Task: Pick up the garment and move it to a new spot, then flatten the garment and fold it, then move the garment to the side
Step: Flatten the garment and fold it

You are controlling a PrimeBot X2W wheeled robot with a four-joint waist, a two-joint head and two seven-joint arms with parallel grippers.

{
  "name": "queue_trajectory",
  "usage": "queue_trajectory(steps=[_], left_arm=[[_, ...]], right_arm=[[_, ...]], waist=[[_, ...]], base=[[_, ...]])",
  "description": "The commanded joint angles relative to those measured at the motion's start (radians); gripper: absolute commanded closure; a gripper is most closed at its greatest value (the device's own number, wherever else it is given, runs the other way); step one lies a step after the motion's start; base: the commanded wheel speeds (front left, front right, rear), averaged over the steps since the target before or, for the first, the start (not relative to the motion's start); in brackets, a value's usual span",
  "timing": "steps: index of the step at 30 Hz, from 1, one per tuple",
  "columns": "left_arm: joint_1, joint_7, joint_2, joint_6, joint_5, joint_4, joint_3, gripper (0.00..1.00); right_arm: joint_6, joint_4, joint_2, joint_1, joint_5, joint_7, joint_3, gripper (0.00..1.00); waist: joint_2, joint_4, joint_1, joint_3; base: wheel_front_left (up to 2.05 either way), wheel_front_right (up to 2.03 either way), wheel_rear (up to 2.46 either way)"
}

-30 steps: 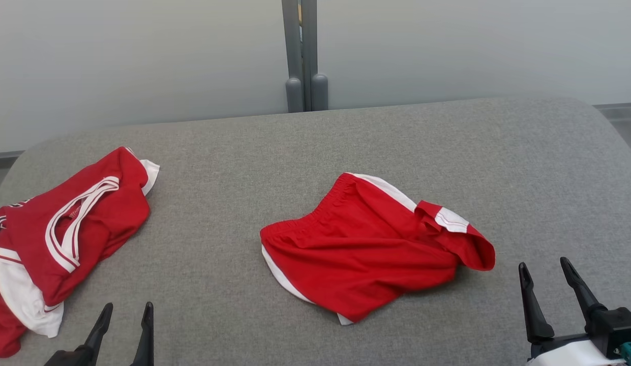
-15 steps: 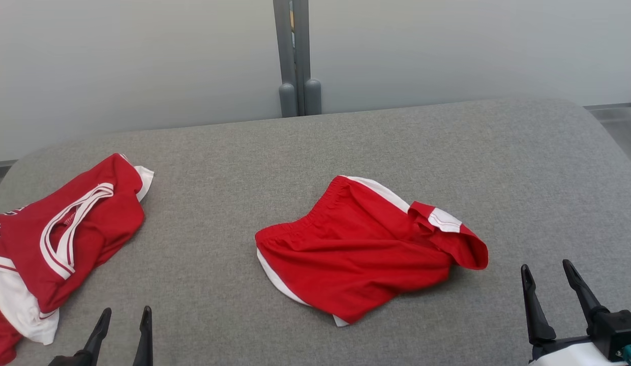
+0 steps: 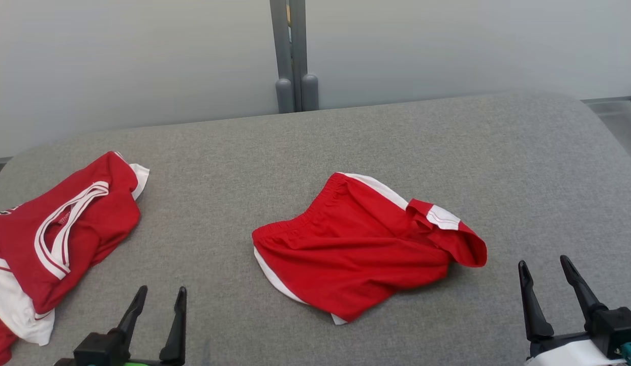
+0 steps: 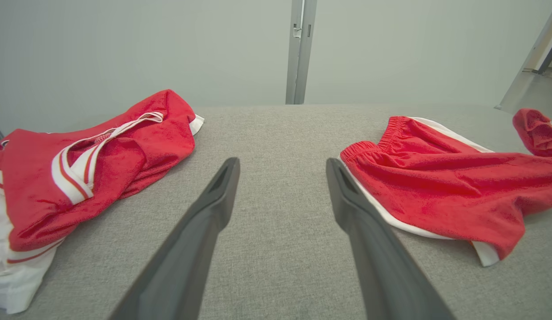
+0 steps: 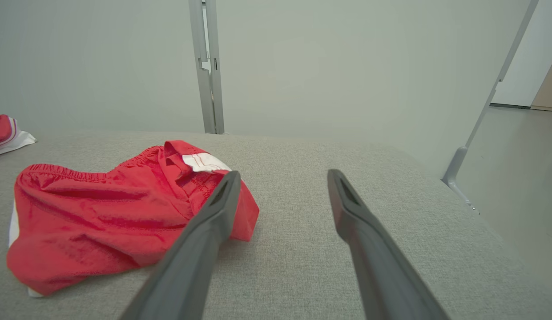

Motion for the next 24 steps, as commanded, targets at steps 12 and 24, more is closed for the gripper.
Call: queue_trajectory(steps=[12,24], left_arm=[[-0.31,0.194,-0.038,-0.003,-0.308,0.226,-0.216,0.0],[-0.488,0.292,-0.04,-0.003,-0.403,0.475,-0.261,0.0]], right_arm=[[0.0,-0.028,-0.001,-0.059,0.01,-0.003,0.047,0.0],[0.0,-0.017,0.015,-0.105,0.018,-0.003,0.055,0.0]], waist=[[0.0,-0.057,0.0,0.094],[0.0,-0.141,0.0,0.159]], base=[[0.0,0.0,0.0],[0.0,0.0,0.0]])
